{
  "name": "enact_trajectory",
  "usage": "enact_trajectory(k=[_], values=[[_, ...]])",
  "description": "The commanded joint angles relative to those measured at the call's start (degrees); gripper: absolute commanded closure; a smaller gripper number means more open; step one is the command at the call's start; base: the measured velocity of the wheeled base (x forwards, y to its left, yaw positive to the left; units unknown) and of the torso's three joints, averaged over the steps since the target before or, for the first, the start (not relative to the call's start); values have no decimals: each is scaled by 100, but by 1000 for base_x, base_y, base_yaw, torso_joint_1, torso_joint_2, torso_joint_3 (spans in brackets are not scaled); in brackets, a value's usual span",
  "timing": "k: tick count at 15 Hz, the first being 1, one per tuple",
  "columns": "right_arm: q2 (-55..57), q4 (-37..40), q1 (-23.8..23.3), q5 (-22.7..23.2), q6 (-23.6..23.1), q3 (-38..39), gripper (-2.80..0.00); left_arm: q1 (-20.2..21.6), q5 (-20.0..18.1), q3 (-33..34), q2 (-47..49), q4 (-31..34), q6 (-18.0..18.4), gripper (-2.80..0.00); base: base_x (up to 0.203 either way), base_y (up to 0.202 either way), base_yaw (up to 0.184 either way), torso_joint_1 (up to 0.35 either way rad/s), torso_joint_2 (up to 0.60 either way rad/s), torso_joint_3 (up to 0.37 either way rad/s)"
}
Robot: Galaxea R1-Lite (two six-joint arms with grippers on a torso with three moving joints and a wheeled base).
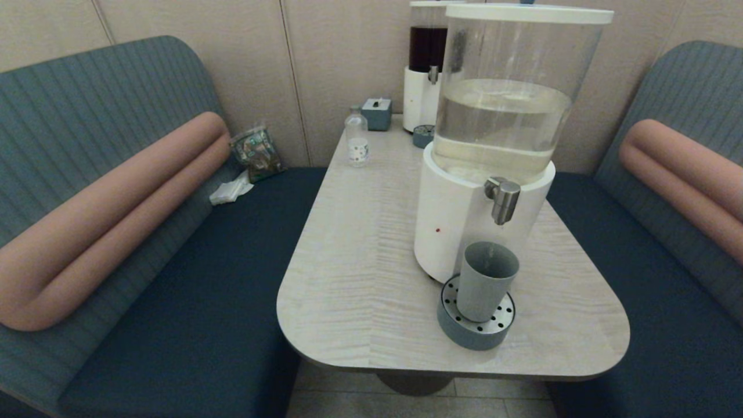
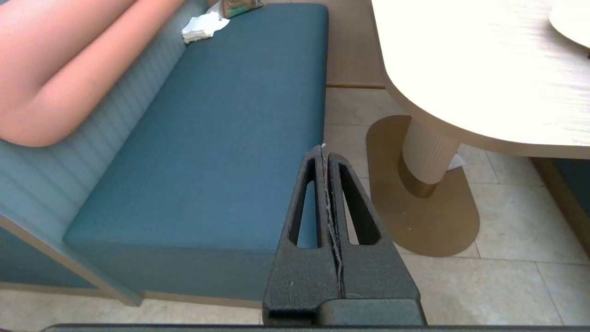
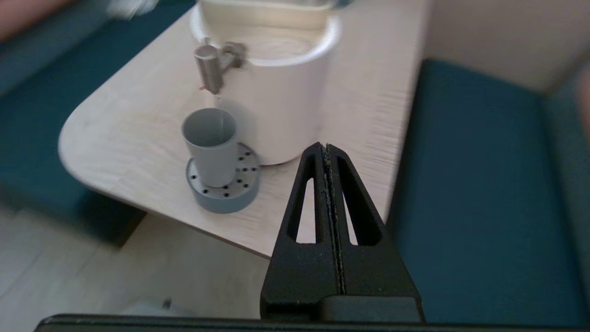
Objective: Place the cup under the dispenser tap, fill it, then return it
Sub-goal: Turn off the faucet
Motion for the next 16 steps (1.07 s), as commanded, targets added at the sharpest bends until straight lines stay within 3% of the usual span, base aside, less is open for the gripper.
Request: enact_trajectory(k=[1,10,13,16], values=[[-1123,-52,-230,4,66,550,0,2,4,9,8,2,-2,0,0,0,0,0,0,0],[-1575,-191,-362,452,362,1156,0,2,4,9,8,2,-2,0,0,0,0,0,0,0],[-578,-248,-150,675,353,695,0,2,4,9,8,2,-2,0,0,0,0,0,0,0],[1043,-198,452,704,328,-259,0,2,4,9,8,2,-2,0,0,0,0,0,0,0]])
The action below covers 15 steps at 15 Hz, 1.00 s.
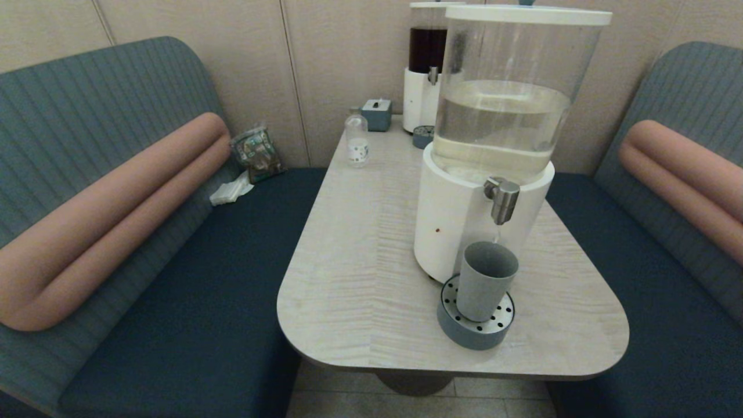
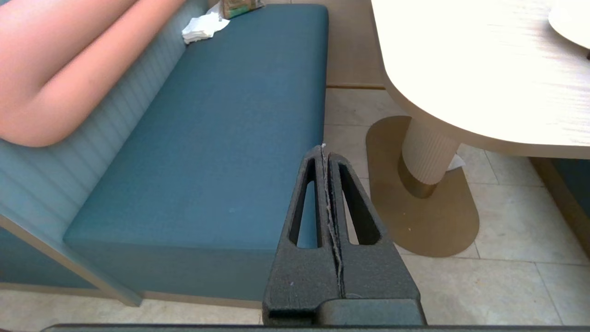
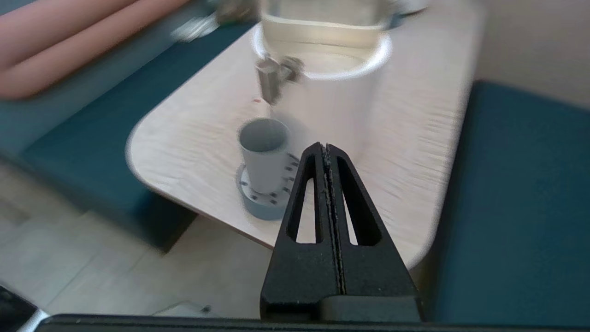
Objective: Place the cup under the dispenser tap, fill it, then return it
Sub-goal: Turn off the faucet
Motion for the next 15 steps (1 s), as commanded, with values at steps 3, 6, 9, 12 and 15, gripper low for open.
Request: enact_trajectory(k=[3,6,9,12,15], values=[[2725,311,1416,-821,-18,-1641,0,2,3,9,8,2,1,0,0,0,0,0,0,0],[4247,510,2127,-1842,-55,-2828,0,2,3,9,8,2,1,0,0,0,0,0,0,0],[5020,1008,2462,-3039,-88,-3625,0,2,3,9,8,2,1,0,0,0,0,0,0,0],[5264,1236,2503,-3269,-94,-3773,0,2,3,9,8,2,1,0,0,0,0,0,0,0],[5426,1235,2587,-3394,-98,-3918,0,2,3,9,8,2,1,0,0,0,0,0,0,0]])
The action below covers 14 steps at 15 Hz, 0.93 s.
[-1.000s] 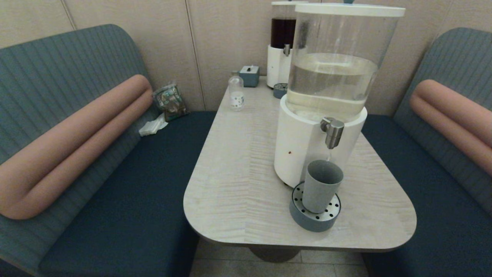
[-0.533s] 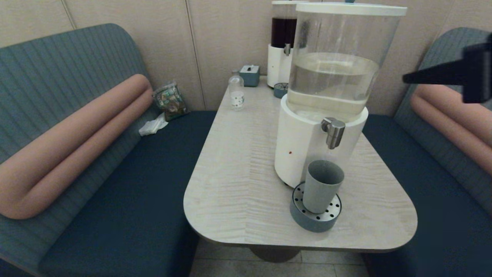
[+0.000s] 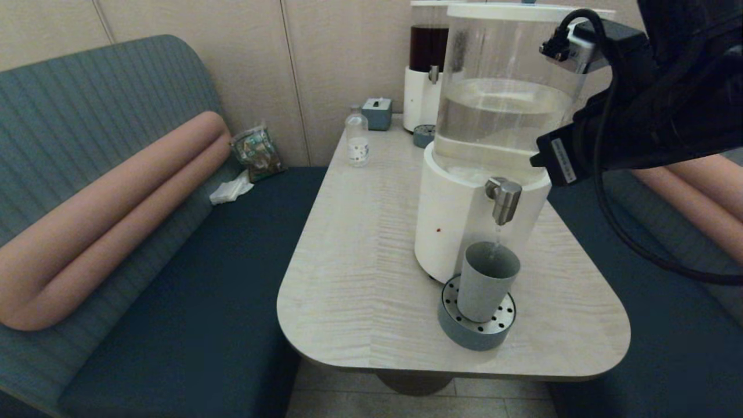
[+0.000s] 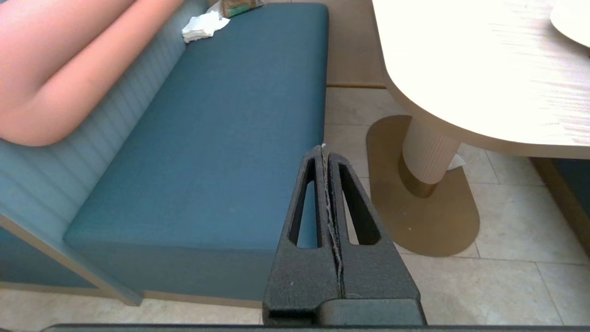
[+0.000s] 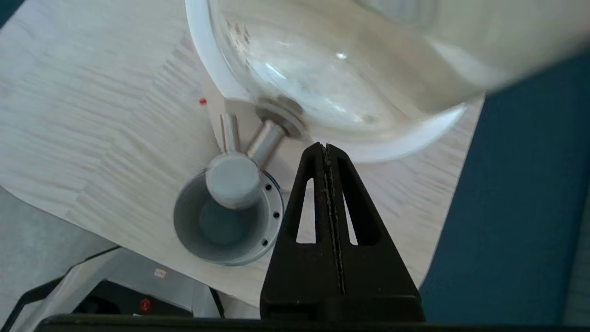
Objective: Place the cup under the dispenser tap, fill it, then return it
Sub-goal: Turn off the faucet
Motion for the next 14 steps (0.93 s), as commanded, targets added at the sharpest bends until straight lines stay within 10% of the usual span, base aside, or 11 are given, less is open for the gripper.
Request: enact_trajectory(k=[1,14], values=[[185,23,125,-10,-1,-148,0,2,0,9,8,0,-2,0,0,0,0,0,0,0],[777,201,667,101,175,-575,0,2,0,9,8,0,-2,0,0,0,0,0,0,0]])
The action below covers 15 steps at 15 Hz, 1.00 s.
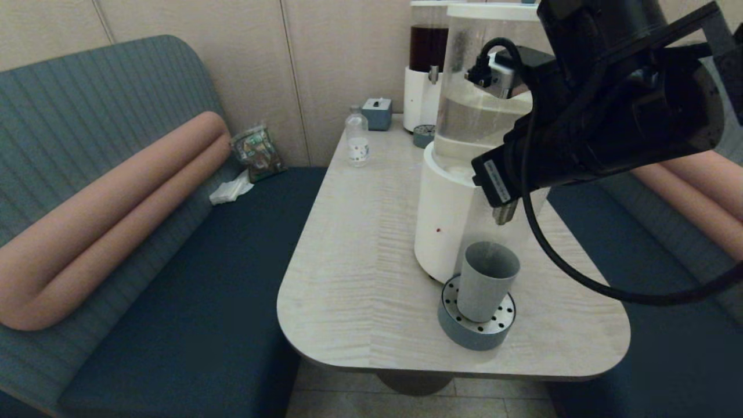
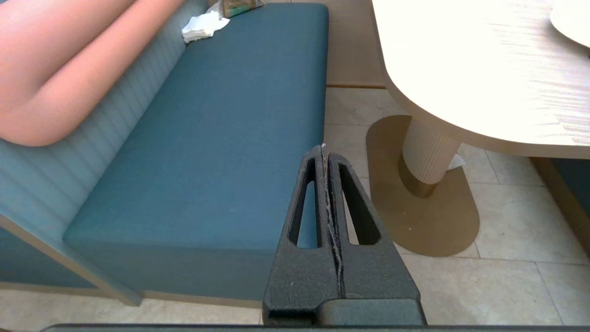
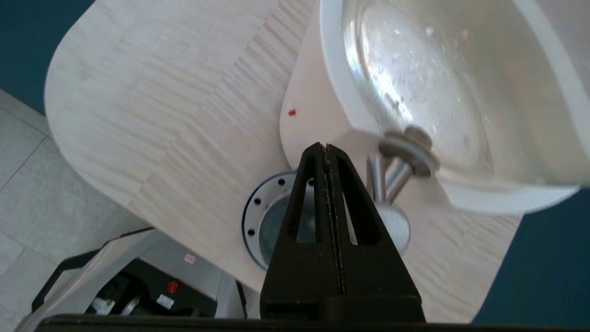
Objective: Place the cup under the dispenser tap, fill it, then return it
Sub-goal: Turn off the faucet
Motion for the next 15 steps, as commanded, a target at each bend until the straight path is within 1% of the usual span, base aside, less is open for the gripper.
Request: enact_trajectory(k=[1,7,11,15], values=[[106,-18,-30,-17,2,-17,0,2,2,9,8,0,-4,0,0,0,0,0,0,0],[170,-152,-236,-145,14,-17,0,2,2,9,8,0,-4,0,0,0,0,0,0,0],[169,-153,-305,-360,13,-17,0,2,2,9,8,0,-4,0,0,0,0,0,0,0],[169,-145,-319,-398,21,1,0,2,2,9,8,0,-4,0,0,0,0,0,0,0]])
